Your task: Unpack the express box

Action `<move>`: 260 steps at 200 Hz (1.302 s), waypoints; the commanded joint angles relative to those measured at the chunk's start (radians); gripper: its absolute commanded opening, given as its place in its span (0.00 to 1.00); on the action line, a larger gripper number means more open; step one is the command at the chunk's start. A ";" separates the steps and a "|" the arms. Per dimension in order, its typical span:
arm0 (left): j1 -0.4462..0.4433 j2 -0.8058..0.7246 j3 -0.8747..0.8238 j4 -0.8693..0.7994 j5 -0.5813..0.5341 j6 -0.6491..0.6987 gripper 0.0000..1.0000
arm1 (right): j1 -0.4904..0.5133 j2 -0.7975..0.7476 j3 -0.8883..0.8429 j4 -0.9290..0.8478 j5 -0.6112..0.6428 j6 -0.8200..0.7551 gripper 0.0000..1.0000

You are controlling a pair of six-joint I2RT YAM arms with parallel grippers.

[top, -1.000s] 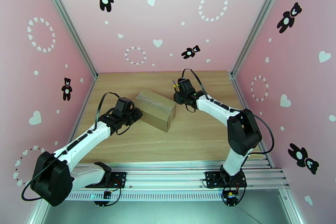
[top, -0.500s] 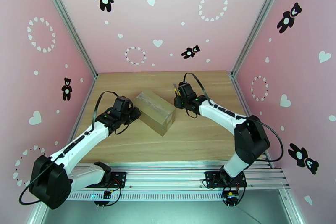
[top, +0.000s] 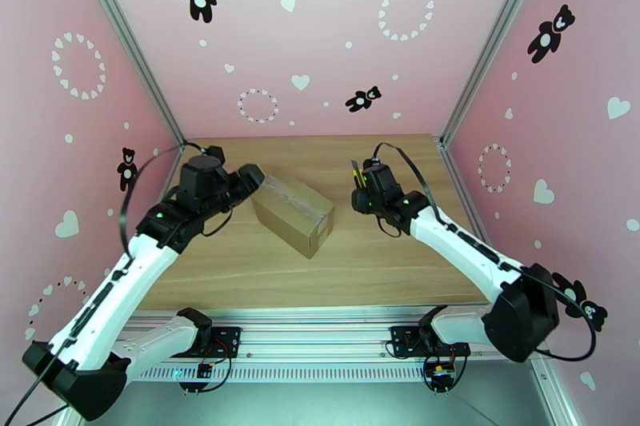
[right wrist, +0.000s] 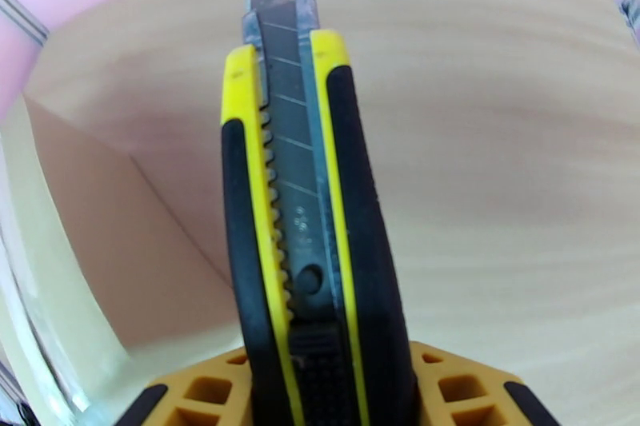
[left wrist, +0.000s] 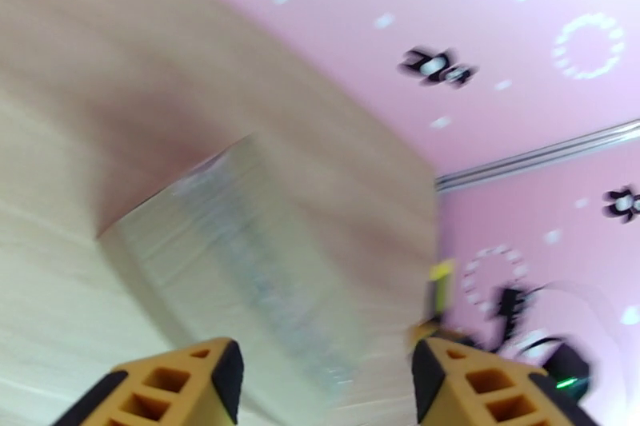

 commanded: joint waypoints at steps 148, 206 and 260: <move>-0.048 0.106 0.256 0.117 0.088 -0.149 0.81 | 0.018 -0.072 0.010 -0.137 -0.049 0.028 0.00; -0.048 0.178 0.239 0.068 0.122 -0.029 0.84 | 0.130 -0.182 -0.034 -0.239 0.038 0.057 0.00; -0.047 0.274 0.140 -0.013 0.067 0.128 0.81 | 0.283 -0.295 -0.145 -0.245 0.073 0.145 0.00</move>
